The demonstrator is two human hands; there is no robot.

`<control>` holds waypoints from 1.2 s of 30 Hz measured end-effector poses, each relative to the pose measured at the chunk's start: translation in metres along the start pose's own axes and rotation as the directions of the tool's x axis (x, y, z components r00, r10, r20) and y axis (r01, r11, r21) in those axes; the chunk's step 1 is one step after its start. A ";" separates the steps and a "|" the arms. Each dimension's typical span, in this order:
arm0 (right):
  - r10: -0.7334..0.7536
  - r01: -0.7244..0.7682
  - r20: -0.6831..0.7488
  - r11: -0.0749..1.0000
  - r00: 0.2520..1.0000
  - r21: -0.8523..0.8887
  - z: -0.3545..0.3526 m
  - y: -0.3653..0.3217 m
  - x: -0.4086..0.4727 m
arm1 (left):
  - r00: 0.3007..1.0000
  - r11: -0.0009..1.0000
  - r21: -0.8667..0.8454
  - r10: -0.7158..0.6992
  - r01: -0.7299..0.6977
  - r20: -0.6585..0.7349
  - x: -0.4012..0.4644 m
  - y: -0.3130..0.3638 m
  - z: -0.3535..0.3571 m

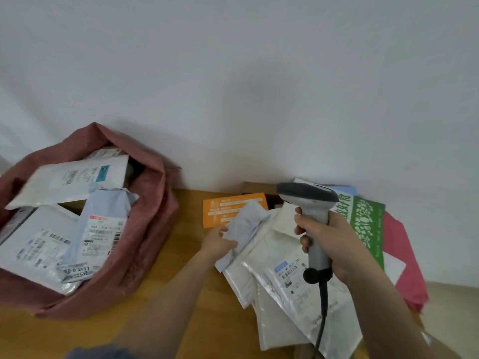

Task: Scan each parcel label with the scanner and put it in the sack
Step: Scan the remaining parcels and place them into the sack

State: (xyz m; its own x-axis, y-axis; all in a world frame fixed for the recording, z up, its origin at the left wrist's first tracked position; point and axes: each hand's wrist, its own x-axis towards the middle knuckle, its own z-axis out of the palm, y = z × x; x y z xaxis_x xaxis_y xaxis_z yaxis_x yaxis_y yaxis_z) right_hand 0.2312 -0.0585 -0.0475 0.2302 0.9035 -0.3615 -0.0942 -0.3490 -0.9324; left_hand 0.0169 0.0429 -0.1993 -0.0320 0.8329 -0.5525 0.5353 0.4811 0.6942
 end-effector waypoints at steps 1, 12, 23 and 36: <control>0.013 -0.013 0.001 1.000 1.000 -0.002 -0.007 0.003 0.005 | 1.000 0.998 0.061 0.018 -0.018 0.002 0.004 -0.001 0.008; 0.119 -0.117 0.046 0.992 0.992 -0.039 -0.039 0.033 0.029 | 0.981 0.927 0.358 0.161 -0.112 -0.112 0.030 -0.013 0.054; 0.142 -0.136 0.107 0.989 0.984 -0.062 -0.011 0.031 0.035 | 0.996 0.961 0.267 0.080 -0.065 -0.048 0.029 -0.033 0.029; 0.201 -0.190 0.058 0.970 0.978 -0.150 0.022 0.048 0.025 | 0.991 0.994 -0.029 -0.101 0.104 0.090 0.025 -0.076 0.019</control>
State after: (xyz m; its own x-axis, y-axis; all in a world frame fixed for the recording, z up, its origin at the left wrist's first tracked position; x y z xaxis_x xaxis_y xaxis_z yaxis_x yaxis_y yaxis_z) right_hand 0.2108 -0.0473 -0.1016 0.1498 0.8281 -0.5402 0.0102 -0.5476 -0.8367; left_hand -0.0081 0.0215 -0.2745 -0.0104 0.7519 -0.6592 0.5041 0.5733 0.6460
